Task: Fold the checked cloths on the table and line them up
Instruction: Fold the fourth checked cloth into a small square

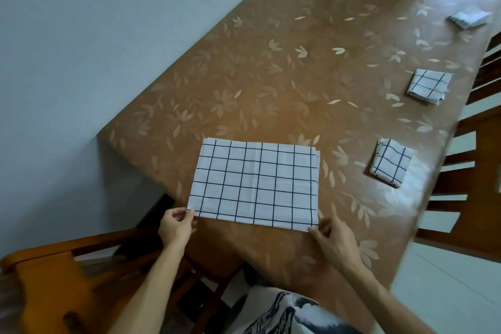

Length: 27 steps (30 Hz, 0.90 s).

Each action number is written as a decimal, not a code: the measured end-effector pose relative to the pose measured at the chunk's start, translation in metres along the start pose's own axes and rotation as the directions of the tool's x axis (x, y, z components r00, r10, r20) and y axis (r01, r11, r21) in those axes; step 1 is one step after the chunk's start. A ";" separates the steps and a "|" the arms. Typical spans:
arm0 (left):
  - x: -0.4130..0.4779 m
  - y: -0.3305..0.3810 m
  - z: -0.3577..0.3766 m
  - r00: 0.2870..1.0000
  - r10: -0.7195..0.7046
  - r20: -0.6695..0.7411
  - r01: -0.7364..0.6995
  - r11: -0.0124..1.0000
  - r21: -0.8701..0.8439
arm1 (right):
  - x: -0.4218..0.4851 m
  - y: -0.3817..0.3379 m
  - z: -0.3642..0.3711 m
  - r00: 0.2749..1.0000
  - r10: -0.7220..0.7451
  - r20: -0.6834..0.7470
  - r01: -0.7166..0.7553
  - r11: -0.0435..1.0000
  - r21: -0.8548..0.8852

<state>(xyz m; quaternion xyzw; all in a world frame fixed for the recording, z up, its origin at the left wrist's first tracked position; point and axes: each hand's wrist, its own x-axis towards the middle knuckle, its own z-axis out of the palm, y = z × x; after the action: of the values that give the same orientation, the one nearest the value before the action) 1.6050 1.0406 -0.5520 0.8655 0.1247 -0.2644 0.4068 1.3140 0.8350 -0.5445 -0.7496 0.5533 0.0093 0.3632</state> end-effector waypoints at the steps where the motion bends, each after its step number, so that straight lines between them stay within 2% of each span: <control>1: -0.005 0.001 -0.001 0.998 0.052 -0.028 -0.050 0.997 0.058 | -0.004 -0.002 -0.001 0.999 0.007 -0.041 -0.007 1.000 0.002; 3: -0.016 0.001 0.000 0.946 0.315 -0.078 -0.281 0.915 0.289 | -0.010 -0.009 0.002 0.983 -0.091 -0.157 0.081 0.994 -0.069; 5: -0.028 -0.001 0.010 0.775 0.631 0.036 -0.563 0.663 0.493 | -0.012 -0.022 0.012 0.922 -0.317 -0.222 0.276 0.940 -0.200; 6: -0.034 -0.003 0.020 0.679 0.719 0.147 -0.666 0.520 0.535 | -0.010 -0.032 0.019 0.885 -0.412 -0.217 0.353 0.897 -0.265; 8: -0.044 -0.006 0.047 0.552 0.759 0.345 -0.774 0.314 0.549 | -0.003 -0.055 0.036 0.845 -0.523 -0.114 0.471 0.828 -0.305; 10: -0.050 -0.008 0.074 0.480 0.743 0.467 -0.818 0.187 0.544 | 0.005 -0.073 0.057 0.851 -0.523 0.053 0.515 0.812 -0.274; 12: -0.054 -0.011 0.092 0.458 0.713 0.531 -0.827 0.123 0.548 | 0.011 -0.076 0.074 0.856 -0.506 0.108 0.512 0.797 -0.320; 15: -0.048 -0.021 0.099 0.483 0.674 0.559 -0.807 0.095 0.582 | 0.020 -0.058 0.085 0.869 -0.478 0.127 0.485 0.773 -0.409; 19: -0.039 -0.031 0.092 0.437 0.658 0.614 -0.823 0.016 0.568 | 0.018 -0.038 0.083 0.877 -0.457 0.151 0.474 0.766 -0.435; 25: -0.041 -0.031 0.089 0.466 0.607 0.644 -0.813 0.007 0.583 | 0.014 -0.037 0.080 0.887 -0.411 0.213 0.463 0.775 -0.431; 27: -0.042 -0.030 0.090 0.477 0.598 0.644 -0.805 0.002 0.594 | 0.015 -0.037 0.073 0.870 -0.422 0.254 0.492 0.768 -0.410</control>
<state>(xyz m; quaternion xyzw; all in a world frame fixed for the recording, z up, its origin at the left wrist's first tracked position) 1.5255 0.9904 -0.5951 0.8437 -0.5199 -0.1336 -0.0010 1.3793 0.8681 -0.5848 -0.9233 0.3068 0.1069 0.2050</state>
